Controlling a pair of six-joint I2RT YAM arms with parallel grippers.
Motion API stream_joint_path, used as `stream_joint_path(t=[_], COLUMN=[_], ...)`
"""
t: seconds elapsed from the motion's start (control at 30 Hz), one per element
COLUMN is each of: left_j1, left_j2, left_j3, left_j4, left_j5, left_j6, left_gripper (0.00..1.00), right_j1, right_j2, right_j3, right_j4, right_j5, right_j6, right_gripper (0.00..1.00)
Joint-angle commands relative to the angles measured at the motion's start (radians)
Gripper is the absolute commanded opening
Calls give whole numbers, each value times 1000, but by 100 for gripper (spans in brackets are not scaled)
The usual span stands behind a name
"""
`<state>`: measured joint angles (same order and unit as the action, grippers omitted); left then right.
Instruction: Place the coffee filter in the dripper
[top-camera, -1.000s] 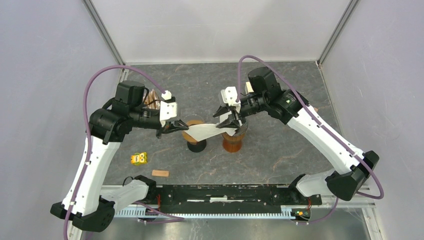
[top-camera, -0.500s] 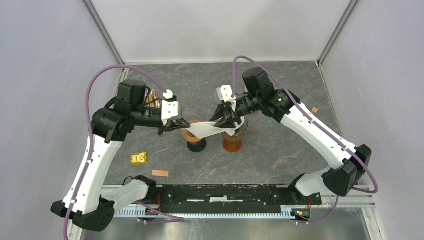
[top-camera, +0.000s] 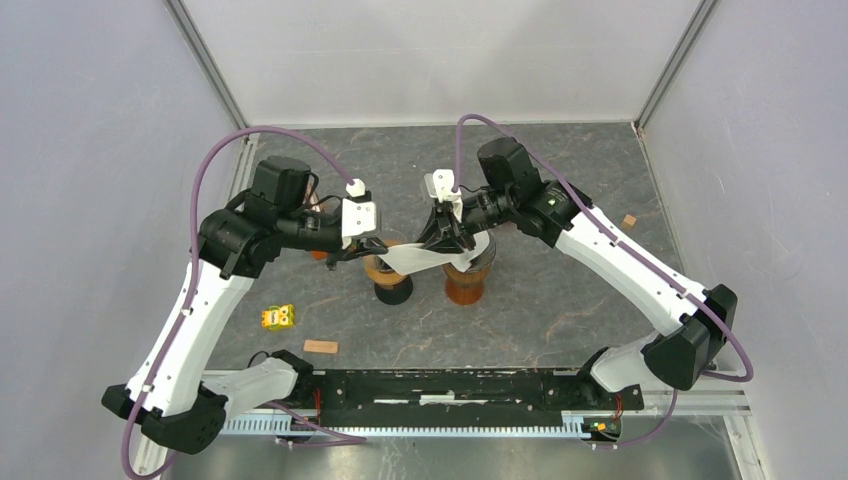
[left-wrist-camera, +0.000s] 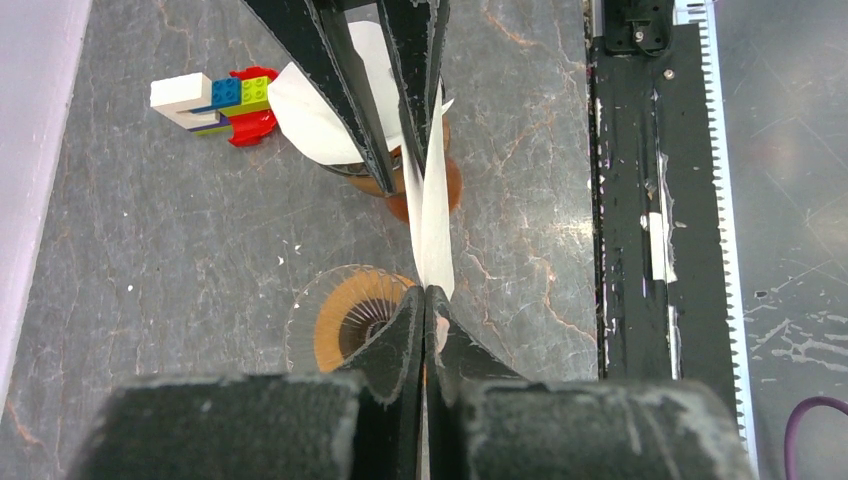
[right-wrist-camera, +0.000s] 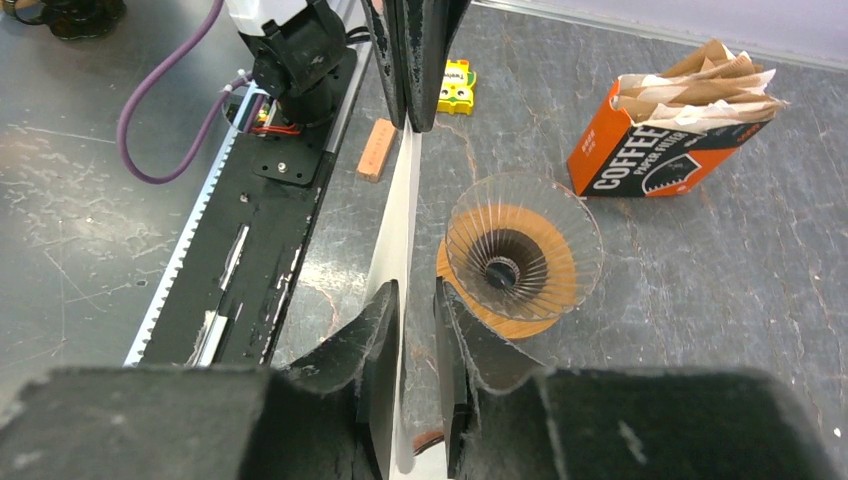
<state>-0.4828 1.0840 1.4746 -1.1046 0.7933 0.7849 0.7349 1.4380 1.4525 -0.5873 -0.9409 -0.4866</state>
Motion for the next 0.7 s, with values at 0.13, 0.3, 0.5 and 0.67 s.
stream_joint_path(t=[0.13, 0.3, 0.5, 0.67], left_j1=[-14, -16, -18, -23], left_j2=[13, 6, 0, -1], left_j3=[70, 56, 48, 38], left_j4=[36, 36, 35, 35], left_j5=[-32, -44, -48, -51], left_j6=[-45, -39, -37, -38], left_gripper=[2, 2, 2, 2], right_j1=[11, 12, 12, 14], right_j2=[-10, -8, 1, 14], right_j3=[-29, -11, 20, 32], right_j4=[31, 31, 23, 23], right_j5=[53, 49, 48, 41], right_j6=[20, 26, 31, 38], right_gripper=[24, 19, 22, 22])
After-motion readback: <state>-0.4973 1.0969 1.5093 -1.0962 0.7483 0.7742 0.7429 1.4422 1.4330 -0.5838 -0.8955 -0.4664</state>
